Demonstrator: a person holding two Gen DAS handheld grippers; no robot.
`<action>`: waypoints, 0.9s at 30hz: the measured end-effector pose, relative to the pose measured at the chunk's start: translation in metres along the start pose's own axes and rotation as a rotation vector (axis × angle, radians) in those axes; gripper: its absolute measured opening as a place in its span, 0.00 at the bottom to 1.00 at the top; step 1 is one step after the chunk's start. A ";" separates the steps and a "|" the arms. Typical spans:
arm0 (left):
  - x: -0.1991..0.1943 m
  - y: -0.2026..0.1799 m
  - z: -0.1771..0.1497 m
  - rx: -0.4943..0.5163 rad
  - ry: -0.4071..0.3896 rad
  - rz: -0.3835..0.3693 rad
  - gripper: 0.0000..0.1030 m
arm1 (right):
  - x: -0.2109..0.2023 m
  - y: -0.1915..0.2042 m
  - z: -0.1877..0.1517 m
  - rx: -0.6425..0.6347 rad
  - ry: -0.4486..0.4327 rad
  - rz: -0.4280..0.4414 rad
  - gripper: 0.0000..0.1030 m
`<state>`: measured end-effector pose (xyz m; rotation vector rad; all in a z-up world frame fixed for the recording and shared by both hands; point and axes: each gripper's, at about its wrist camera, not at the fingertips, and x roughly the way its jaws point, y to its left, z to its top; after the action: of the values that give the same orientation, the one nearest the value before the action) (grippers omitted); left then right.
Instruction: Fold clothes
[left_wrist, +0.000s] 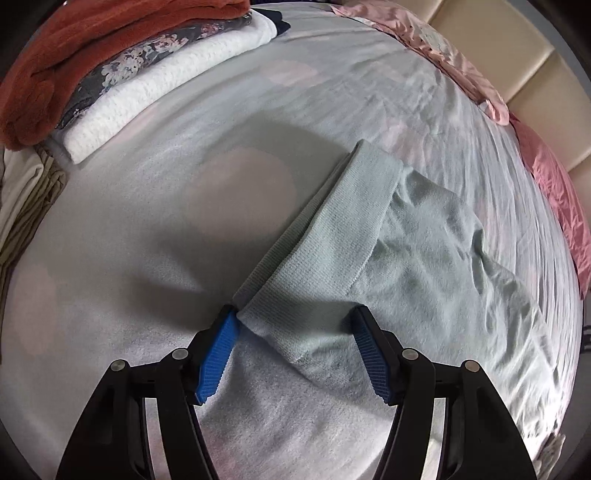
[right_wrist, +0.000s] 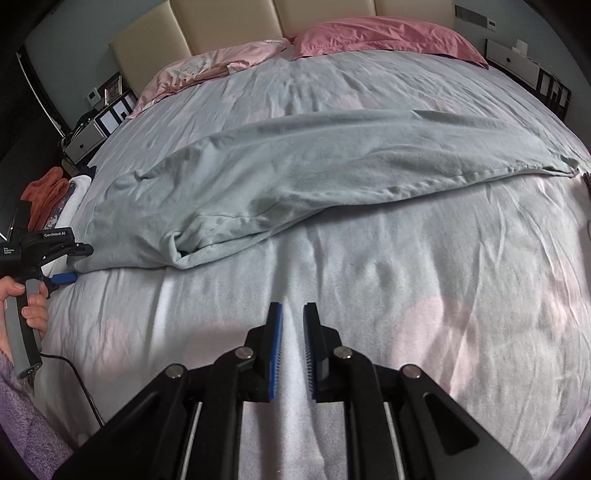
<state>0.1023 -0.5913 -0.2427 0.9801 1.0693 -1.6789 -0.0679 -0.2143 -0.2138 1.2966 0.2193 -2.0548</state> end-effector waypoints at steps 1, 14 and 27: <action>0.000 0.001 0.001 -0.011 -0.002 -0.003 0.63 | 0.000 -0.003 0.001 0.011 -0.002 -0.009 0.11; 0.004 -0.001 0.006 0.003 0.015 -0.021 0.60 | -0.031 -0.137 0.030 0.489 -0.064 0.021 0.28; 0.007 -0.005 0.011 0.021 0.050 -0.012 0.60 | -0.055 -0.280 0.088 0.620 -0.102 0.025 0.28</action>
<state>0.0943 -0.6024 -0.2447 1.0362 1.0944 -1.6866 -0.2938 -0.0209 -0.1827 1.5211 -0.5180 -2.2459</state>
